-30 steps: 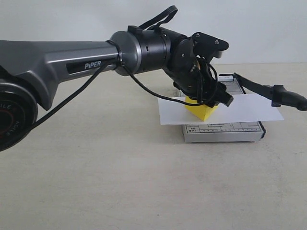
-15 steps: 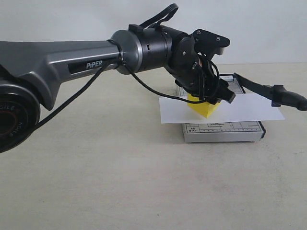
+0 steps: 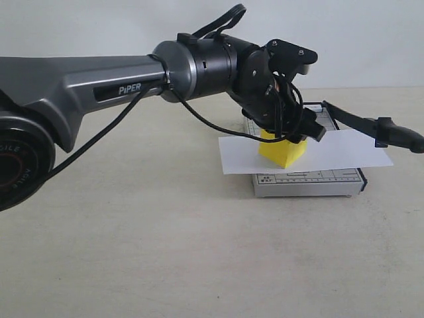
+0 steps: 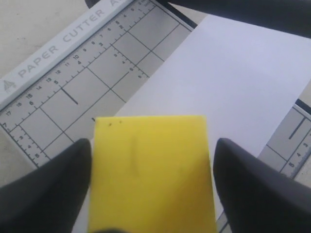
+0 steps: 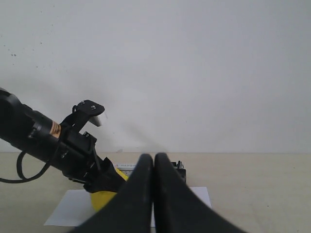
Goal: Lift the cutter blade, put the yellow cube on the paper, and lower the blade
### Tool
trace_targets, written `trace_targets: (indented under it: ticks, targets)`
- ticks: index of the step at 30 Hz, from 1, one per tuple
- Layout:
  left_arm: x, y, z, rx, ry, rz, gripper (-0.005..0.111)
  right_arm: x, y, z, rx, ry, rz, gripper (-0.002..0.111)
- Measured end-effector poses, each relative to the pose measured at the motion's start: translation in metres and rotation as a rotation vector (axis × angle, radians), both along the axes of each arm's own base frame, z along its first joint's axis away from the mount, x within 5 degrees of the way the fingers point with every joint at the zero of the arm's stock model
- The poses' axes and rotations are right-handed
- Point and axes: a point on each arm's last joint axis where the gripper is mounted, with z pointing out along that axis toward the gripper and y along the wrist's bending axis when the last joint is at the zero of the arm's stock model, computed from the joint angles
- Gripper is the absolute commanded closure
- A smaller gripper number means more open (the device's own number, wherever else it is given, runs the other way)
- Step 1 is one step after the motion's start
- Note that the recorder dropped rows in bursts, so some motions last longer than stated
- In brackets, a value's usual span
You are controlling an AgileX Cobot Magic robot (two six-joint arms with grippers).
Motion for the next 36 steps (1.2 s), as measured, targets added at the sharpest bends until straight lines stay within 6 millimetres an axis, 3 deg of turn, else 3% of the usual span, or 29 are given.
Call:
trace_targets:
  ticks: [11,15,20,28,36]
  targets:
    - [0.001,0.0,0.001,-0.007,-0.008,0.0,0.039,0.0,0.0,0.0,0.002,0.0,0.0,0.108]
    - [-0.002,0.002,0.018,-0.022,-0.023,0.0,0.043,0.0,0.0,0.0,0.002,0.0,0.0,0.108]
    - [-0.013,0.012,0.058,-0.01,-0.009,-0.003,0.102,0.0,0.0,0.0,0.002,0.0,0.0,0.108]
    - [-0.03,0.02,0.094,-0.077,0.058,-0.005,0.102,0.0,0.0,0.0,0.002,0.0,0.0,0.108]
    - [-0.062,0.056,0.105,-0.064,0.001,-0.004,0.102,0.0,0.0,0.0,0.002,0.0,0.0,0.108]
